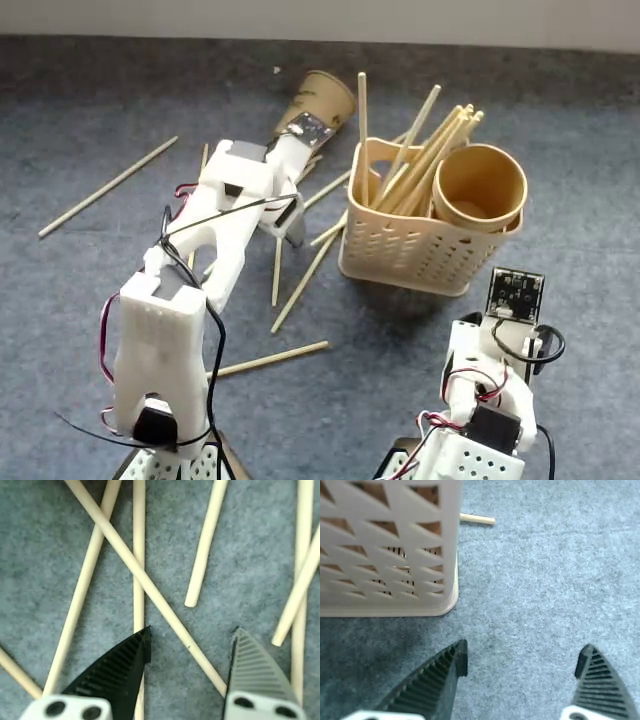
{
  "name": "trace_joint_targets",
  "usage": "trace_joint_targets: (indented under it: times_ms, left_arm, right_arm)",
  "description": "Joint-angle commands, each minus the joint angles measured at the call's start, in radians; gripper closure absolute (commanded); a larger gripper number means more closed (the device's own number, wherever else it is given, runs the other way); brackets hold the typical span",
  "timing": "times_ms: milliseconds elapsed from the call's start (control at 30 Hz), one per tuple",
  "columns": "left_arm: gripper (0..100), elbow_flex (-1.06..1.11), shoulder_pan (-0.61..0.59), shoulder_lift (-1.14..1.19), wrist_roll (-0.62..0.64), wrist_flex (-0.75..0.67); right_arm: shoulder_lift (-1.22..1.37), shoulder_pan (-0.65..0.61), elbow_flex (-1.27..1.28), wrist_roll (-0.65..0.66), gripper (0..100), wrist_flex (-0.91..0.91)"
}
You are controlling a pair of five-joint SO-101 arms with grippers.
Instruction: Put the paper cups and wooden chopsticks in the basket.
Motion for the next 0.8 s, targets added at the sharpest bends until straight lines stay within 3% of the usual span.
trace_joint_targets:
  times_ms: [0,367,600,767]
  left_arm:
    - [74,-0.031,-0.001,-0.008,0.006,0.038]
    - [79,-0.024,0.001,-0.053,0.011,0.046]
    - [79,-0.027,-0.111,-0.148,0.095,0.038]
    - [79,-0.030,-0.094,-0.110,0.094,0.038]
  right_arm:
    - [-0.005,-0.007,0.082,0.015,66.3,-0.021]
    - [-0.005,-0.008,0.082,0.015,66.3,-0.018]
    - [-0.005,-0.008,0.082,0.015,66.3,-0.018]
    - [-0.005,-0.008,0.082,0.015,66.3,-0.018]
